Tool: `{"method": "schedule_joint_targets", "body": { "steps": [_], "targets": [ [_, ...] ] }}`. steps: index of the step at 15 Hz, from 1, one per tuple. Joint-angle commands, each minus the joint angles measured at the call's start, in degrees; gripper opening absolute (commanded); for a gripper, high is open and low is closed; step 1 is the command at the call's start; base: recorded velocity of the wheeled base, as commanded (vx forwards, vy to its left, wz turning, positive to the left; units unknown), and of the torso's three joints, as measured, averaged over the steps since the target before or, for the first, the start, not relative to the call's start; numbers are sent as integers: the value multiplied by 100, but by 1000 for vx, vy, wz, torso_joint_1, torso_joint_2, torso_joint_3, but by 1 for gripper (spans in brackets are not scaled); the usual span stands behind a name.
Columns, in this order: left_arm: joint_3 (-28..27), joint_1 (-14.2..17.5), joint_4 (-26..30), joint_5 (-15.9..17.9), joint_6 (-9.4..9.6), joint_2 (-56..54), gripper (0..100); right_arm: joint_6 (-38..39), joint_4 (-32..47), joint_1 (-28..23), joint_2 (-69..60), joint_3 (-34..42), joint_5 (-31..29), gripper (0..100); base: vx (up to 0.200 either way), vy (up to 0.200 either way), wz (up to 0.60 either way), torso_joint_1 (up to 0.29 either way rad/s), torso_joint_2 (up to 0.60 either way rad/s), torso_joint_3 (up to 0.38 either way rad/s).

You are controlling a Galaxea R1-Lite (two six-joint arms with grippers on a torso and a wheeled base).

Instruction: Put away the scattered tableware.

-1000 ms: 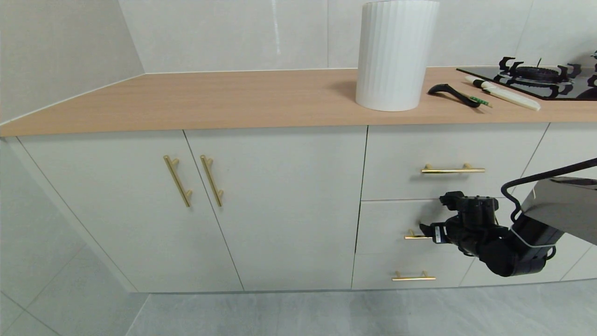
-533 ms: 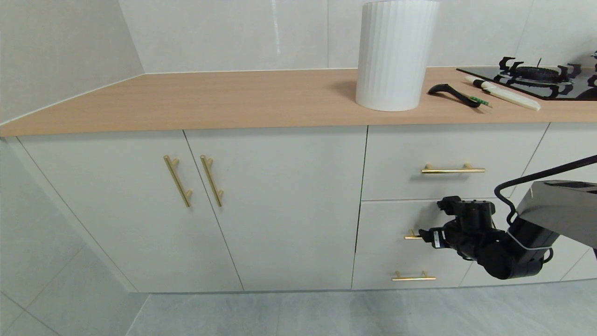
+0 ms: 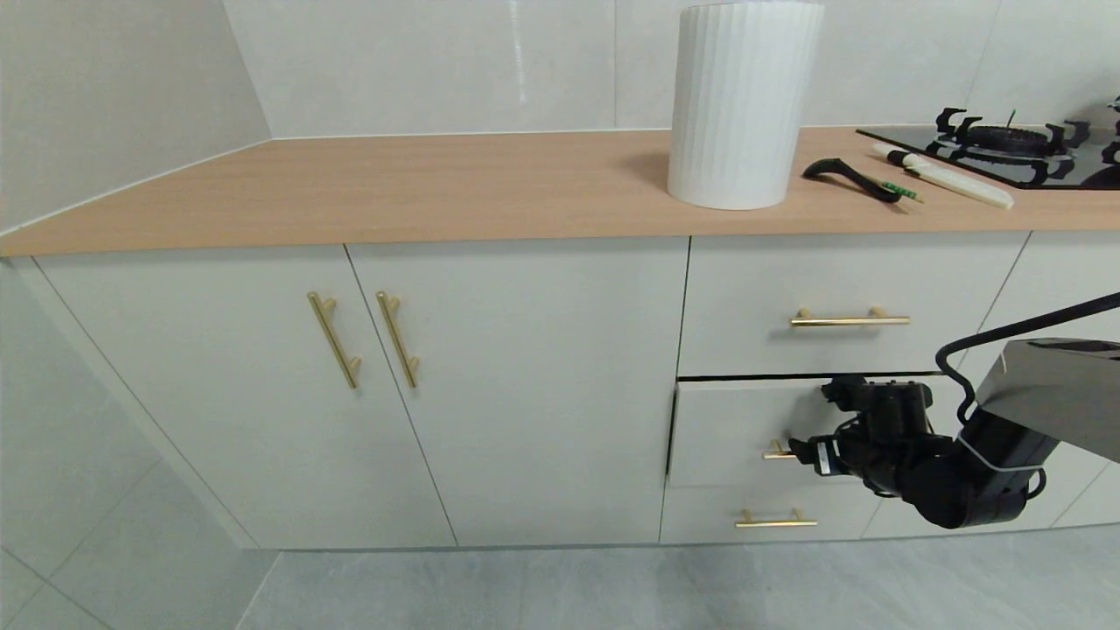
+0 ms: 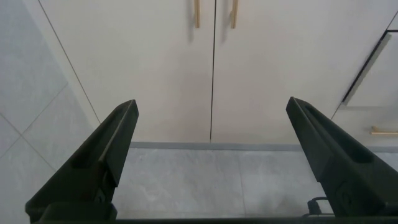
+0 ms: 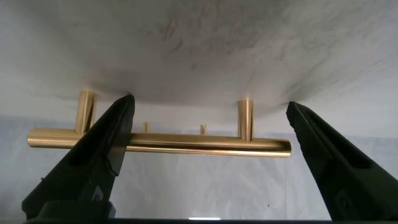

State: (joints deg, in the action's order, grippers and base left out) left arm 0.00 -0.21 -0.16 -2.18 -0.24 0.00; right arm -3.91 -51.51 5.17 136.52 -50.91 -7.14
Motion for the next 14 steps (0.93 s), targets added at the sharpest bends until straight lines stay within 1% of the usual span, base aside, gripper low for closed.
{"method": "schedule_joint_targets", "body": {
  "steps": [1,2,4,6,7,8,10,14],
  "targets": [
    [0,3,-2,-2,-2,9,100,-31,44,19,-249,283,2,100,0,0,0,0,0,0],
    [0,3,-2,-2,-2,9,100,-31,132,90,-548,468,2,100,0,0,0,0,0,0],
    [0,3,-2,-2,-2,9,100,-48,774,204,-1400,679,46,100,0,0,0,0,0,0],
    [0,3,-2,-2,-2,9,100,-48,2118,362,-2701,670,73,100,0,0,0,0,0,0],
    [0,3,-2,-2,-2,9,100,-39,2417,397,-2982,644,99,100,0,0,0,0,0,0],
    [0,3,-2,-2,-2,9,100,-22,2918,424,-3580,512,169,100,0,0,0,0,0,0],
    [0,3,-2,-2,-2,9,100,-13,3015,424,-3800,389,152,100,0,0,0,0,0,0],
    [0,3,-2,7,-2,9,100,189,2962,432,-3290,28,152,100,0,0,0,0,0,0]
  ]
}}
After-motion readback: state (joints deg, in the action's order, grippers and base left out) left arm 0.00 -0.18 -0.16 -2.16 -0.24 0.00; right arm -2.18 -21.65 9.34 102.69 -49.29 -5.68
